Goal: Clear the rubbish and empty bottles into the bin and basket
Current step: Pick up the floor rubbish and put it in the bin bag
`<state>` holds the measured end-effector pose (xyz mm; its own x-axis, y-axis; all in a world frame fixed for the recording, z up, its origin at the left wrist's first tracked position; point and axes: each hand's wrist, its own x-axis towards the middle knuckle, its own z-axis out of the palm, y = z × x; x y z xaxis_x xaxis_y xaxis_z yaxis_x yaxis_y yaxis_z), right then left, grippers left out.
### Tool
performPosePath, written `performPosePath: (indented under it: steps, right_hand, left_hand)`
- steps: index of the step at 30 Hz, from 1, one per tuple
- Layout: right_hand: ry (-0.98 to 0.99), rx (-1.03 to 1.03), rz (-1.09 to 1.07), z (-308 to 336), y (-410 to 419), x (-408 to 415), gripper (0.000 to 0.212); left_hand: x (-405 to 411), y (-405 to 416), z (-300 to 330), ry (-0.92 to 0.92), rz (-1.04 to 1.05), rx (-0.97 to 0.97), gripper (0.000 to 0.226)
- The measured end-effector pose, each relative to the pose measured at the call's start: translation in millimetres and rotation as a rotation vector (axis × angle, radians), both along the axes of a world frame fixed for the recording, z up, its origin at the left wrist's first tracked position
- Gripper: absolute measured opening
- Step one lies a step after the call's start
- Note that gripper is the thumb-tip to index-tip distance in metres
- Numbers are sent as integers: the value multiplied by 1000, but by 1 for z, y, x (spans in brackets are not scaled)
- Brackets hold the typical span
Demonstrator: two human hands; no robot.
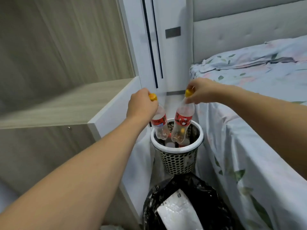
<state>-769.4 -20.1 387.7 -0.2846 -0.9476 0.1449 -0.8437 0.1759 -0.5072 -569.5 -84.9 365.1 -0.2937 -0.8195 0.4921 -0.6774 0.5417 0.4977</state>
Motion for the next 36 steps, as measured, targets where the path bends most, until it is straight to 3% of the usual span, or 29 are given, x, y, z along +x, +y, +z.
performPosePath:
  steps: [11,20,27,30,36]
  right_hand:
    - [40,124,-14,-133,-81,-42,35]
    - [271,331,30,-206,-120,-36,4]
    - [321,434,28,-236,-135,-38,34]
    - [317,467,18,-242,-138,-42,43]
    - [262,513,-56,-255,-136,-44,34]
  left_hand:
    - [-70,-80,-103,-116,30,182,16]
    - [-96,-129,-185,-428,39,309,25]
    - [-99,-145,-219,-797,140,203,17]
    - [-101,-149,-226,-868,156,171,9]
    - [-104,-161,-241,-923,149,147,13]
